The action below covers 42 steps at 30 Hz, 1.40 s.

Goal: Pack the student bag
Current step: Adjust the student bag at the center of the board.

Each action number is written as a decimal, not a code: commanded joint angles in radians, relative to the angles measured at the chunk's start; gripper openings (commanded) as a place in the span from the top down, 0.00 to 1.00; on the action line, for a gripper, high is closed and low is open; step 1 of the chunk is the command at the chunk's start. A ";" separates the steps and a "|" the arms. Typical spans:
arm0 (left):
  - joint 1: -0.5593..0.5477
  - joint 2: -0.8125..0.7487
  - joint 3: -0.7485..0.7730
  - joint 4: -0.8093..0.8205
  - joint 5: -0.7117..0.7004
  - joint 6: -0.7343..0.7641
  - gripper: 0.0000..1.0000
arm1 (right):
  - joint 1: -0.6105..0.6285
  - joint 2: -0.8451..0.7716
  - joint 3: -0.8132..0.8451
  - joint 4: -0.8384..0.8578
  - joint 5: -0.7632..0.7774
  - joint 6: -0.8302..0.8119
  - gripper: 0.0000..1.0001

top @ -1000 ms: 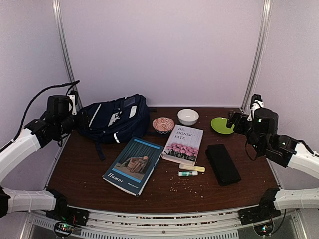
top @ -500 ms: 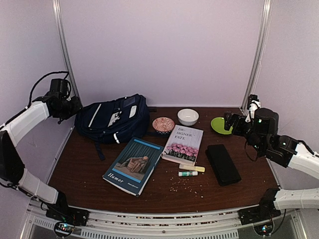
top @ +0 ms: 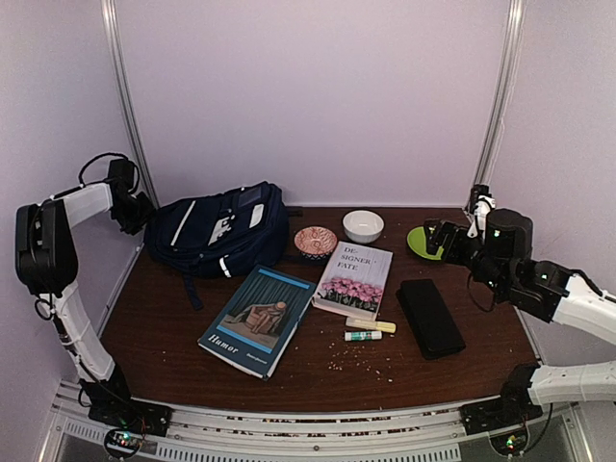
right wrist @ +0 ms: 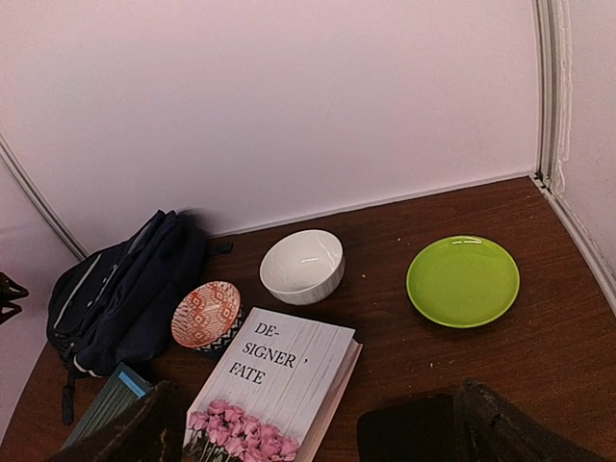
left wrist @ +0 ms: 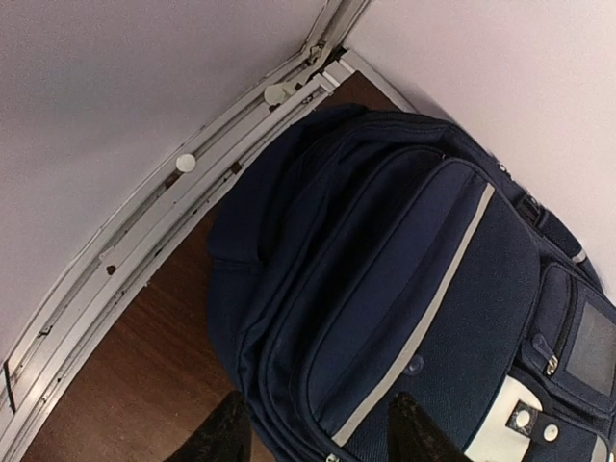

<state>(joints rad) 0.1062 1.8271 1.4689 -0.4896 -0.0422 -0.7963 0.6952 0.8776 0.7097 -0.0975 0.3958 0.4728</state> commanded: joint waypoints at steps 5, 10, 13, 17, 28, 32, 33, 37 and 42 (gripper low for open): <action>0.000 0.147 0.101 0.052 0.116 -0.056 0.22 | -0.003 0.029 0.042 0.022 -0.034 0.011 0.03; -0.005 0.185 0.102 0.064 0.104 -0.070 0.23 | -0.003 0.039 0.055 0.017 -0.052 0.015 0.03; -0.005 0.200 0.102 0.063 0.086 -0.070 0.23 | -0.003 0.040 0.054 0.016 -0.051 0.013 0.03; -0.005 0.216 0.101 0.070 0.073 -0.065 0.24 | -0.003 0.047 0.052 0.016 -0.048 0.008 0.03; -0.005 0.258 0.079 0.088 0.098 -0.077 0.34 | -0.003 0.059 0.056 0.014 -0.011 -0.015 0.03; -0.006 0.246 0.068 0.103 0.112 -0.072 0.50 | -0.004 0.063 0.058 0.017 -0.009 -0.018 0.04; -0.005 0.238 0.061 0.107 0.111 -0.072 0.53 | -0.003 0.064 0.057 0.020 -0.008 -0.019 0.04; -0.005 0.196 0.028 0.143 0.129 -0.073 0.78 | -0.003 0.069 0.061 0.024 -0.005 -0.019 0.04; -0.007 0.123 0.004 0.148 0.143 -0.075 1.00 | -0.003 0.062 0.062 0.024 -0.010 -0.011 0.04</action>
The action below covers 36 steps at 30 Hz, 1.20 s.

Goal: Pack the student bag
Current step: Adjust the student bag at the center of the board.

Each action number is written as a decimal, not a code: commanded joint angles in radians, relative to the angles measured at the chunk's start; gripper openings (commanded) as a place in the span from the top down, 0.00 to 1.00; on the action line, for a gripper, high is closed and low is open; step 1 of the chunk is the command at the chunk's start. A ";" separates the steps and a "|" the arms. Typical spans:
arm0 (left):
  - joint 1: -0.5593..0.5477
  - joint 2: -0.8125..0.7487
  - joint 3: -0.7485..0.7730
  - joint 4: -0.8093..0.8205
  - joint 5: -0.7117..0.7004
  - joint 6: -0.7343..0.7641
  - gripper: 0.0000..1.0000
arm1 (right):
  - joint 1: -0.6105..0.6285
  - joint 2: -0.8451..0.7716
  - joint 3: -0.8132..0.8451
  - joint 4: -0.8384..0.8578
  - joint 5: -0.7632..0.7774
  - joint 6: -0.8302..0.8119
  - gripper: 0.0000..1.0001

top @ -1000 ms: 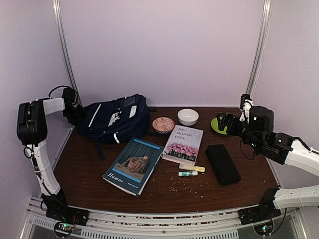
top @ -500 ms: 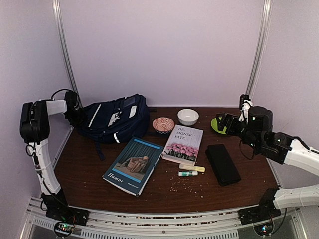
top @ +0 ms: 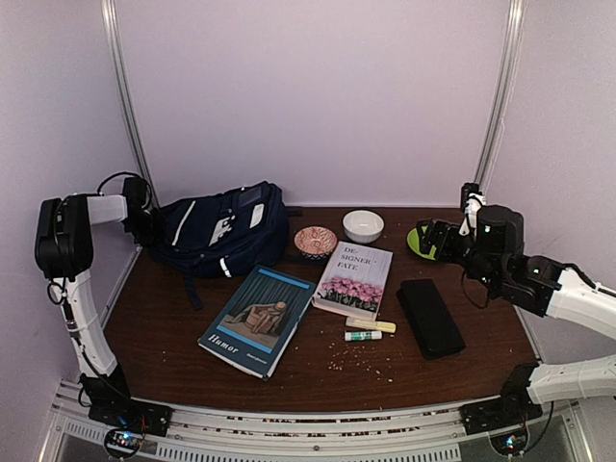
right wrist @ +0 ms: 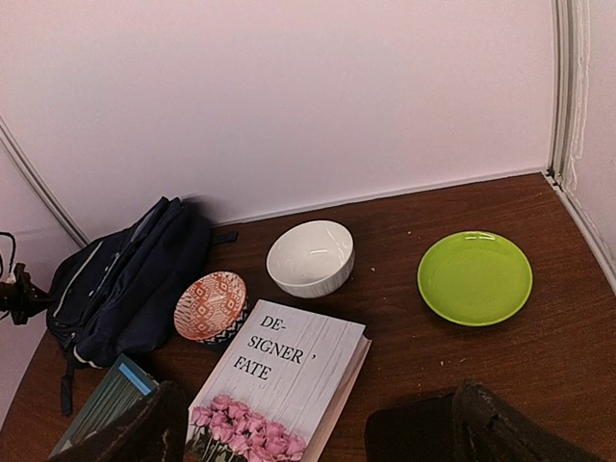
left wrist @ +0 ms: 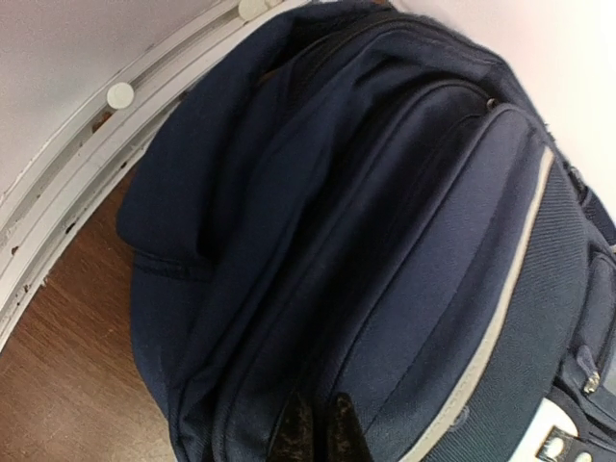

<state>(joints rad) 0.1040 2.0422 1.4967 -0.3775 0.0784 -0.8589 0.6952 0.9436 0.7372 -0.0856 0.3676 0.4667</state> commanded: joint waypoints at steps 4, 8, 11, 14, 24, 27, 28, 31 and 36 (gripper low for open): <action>-0.004 -0.178 -0.041 0.035 0.017 -0.013 1.00 | -0.003 -0.022 0.025 0.010 0.015 0.003 0.05; -0.005 -0.274 -0.053 0.029 0.014 -0.026 1.00 | -0.003 -0.034 0.021 0.004 0.008 0.010 0.05; -0.011 -0.357 -0.064 0.028 0.013 -0.045 1.00 | -0.003 -0.040 0.023 -0.001 -0.003 0.020 0.05; -0.023 -0.441 -0.063 0.014 -0.003 -0.069 1.00 | -0.003 -0.048 0.024 -0.004 -0.016 0.028 0.05; -0.091 -0.718 -0.095 -0.023 -0.068 -0.182 1.00 | -0.003 -0.072 0.028 -0.017 -0.090 0.112 0.05; -0.141 -0.803 -0.132 -0.022 -0.120 -0.222 1.00 | -0.002 -0.078 0.028 -0.006 -0.133 0.158 0.05; -0.158 -0.827 -0.143 -0.021 -0.140 -0.234 1.00 | -0.002 -0.079 0.028 0.000 -0.146 0.173 0.05; -0.221 -0.894 -0.180 -0.011 -0.199 -0.281 1.00 | 0.006 -0.072 0.025 0.017 -0.178 0.220 0.05; -0.357 -0.990 -0.262 0.016 -0.341 -0.351 1.00 | 0.040 -0.026 0.024 0.052 -0.205 0.324 0.06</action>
<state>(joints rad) -0.1688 1.1358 1.2640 -0.5358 -0.1417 -1.1309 0.7074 0.8867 0.7456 -0.0765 0.2077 0.6834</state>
